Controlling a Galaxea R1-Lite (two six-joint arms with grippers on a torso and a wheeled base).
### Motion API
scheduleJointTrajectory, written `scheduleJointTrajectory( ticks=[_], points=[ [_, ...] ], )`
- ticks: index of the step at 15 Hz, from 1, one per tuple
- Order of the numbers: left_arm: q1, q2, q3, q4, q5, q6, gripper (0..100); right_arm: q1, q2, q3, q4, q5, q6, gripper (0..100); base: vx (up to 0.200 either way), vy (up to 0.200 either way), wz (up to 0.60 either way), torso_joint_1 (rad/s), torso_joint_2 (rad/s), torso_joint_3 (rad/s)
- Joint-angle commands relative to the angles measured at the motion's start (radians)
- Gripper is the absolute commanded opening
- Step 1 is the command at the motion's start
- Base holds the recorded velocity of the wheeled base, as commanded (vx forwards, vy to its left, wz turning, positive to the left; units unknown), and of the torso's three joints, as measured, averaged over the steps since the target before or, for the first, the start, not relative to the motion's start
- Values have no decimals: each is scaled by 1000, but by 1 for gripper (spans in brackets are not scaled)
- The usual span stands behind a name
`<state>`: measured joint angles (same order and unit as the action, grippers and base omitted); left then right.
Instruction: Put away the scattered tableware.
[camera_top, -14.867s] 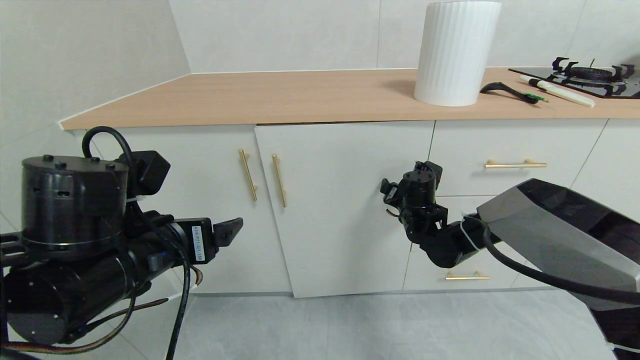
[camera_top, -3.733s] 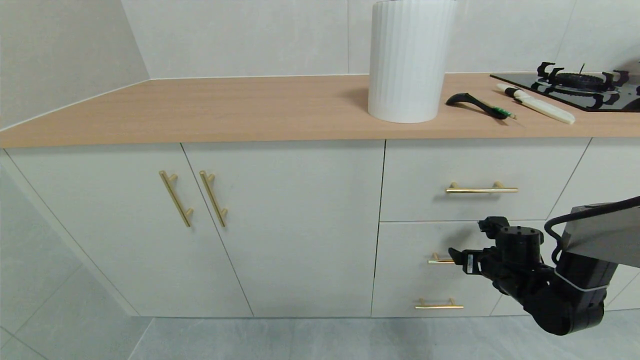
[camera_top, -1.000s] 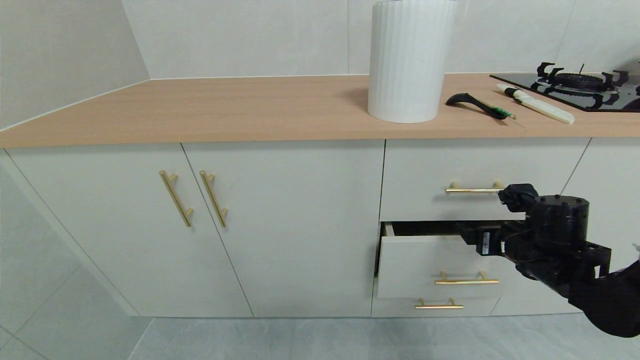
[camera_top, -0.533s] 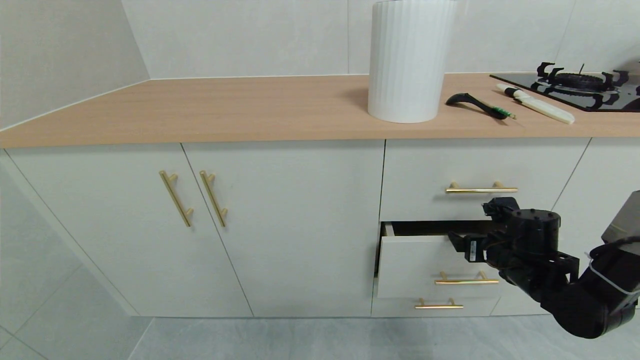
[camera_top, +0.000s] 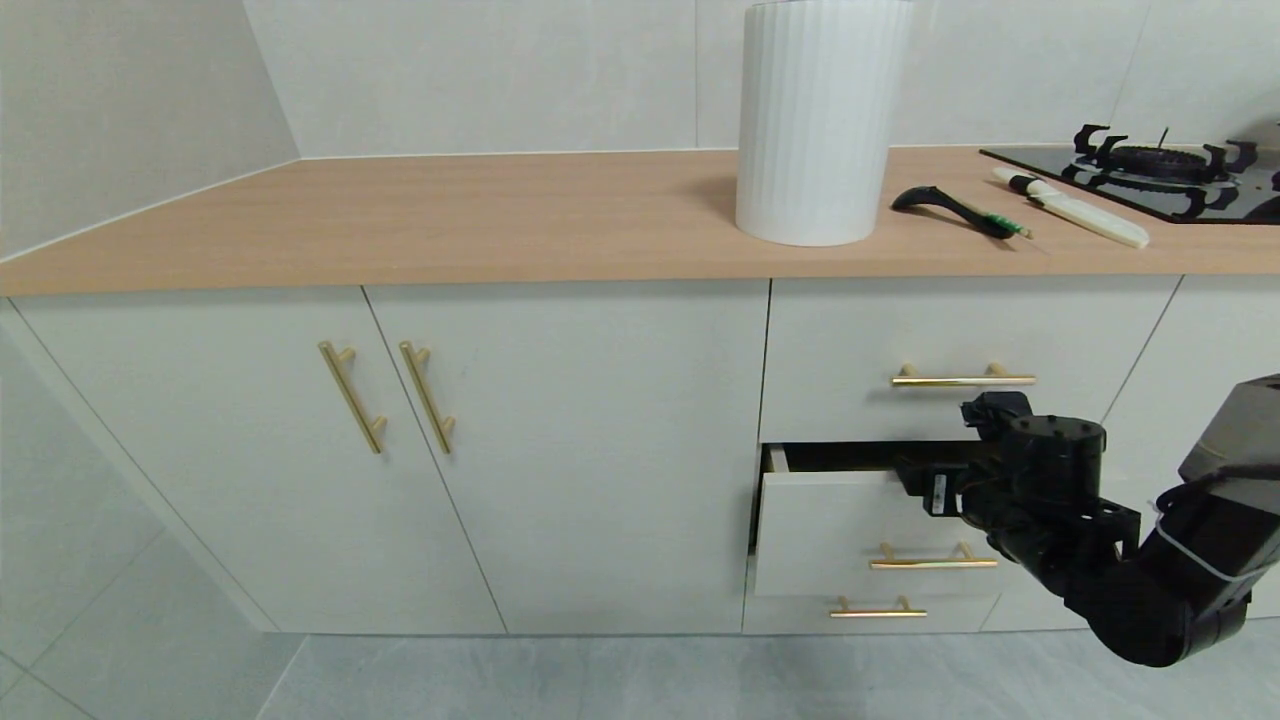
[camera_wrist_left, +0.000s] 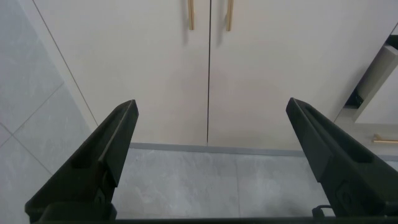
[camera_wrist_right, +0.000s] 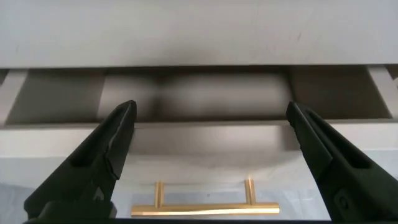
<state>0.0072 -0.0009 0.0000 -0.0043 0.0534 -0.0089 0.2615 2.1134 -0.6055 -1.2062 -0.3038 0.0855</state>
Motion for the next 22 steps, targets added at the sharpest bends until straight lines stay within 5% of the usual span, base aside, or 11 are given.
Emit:
scheduleJointTrajectory(
  ticks=[1,11,17,22],
  points=[
    [0,1,0,0,0,0,100,1,20,-3,-1,0,-1,100,0,0,0,0,0,0],
    [2,1,0,0,0,0,100,1,-101,29,172,9,-4,100,0,0,0,0,0,0],
    [0,1,0,0,0,0,100,2,-346,-22,671,65,-3,100,0,0,0,0,0,0],
    [0,1,0,0,0,0,100,28,-469,-166,1245,80,-1,100,0,0,0,0,0,0]
  ],
)
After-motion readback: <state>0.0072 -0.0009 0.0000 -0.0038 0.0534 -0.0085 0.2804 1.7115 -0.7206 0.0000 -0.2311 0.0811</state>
